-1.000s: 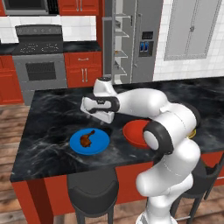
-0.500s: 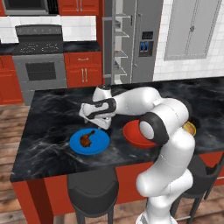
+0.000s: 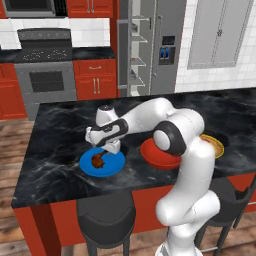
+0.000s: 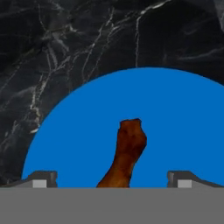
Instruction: Pick the chicken drumstick and bell pepper from their plates and place them in the bowl. Then put the bowl in the fridge.
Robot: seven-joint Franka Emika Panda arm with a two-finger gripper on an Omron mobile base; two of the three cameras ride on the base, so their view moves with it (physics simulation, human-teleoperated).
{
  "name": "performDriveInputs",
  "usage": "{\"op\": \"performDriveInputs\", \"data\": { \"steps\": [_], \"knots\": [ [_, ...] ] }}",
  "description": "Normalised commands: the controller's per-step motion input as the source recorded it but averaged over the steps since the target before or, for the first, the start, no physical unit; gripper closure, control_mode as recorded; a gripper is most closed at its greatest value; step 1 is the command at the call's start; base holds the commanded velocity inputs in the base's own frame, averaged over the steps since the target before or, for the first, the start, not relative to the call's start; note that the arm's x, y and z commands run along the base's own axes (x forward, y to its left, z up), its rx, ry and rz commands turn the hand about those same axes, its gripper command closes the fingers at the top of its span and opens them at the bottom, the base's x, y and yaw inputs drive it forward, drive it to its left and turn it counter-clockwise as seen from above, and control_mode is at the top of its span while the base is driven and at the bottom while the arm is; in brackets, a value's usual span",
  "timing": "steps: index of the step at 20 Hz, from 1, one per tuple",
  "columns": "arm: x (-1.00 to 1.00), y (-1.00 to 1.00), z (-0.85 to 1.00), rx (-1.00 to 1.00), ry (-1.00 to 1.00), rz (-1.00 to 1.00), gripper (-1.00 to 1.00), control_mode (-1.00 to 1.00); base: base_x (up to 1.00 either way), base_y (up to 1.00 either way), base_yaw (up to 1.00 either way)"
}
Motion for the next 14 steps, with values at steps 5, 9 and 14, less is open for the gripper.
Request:
{"op": "performDriveInputs", "data": {
  "steps": [5, 9, 14],
  "knots": [
    [0.03, 0.15, -0.26, -0.02, 0.1, 0.0, -1.0, -1.0, 0.0, 0.0, 0.0],
    [0.04, 0.09, -0.27, 0.0, 0.04, 0.0, -1.0, -1.0, 0.0, 0.0, 0.0],
    [0.01, 0.01, -0.29, 0.0, 0.0, 0.0, -1.0, -1.0, 0.0, 0.0, 0.0]
  ]
}}
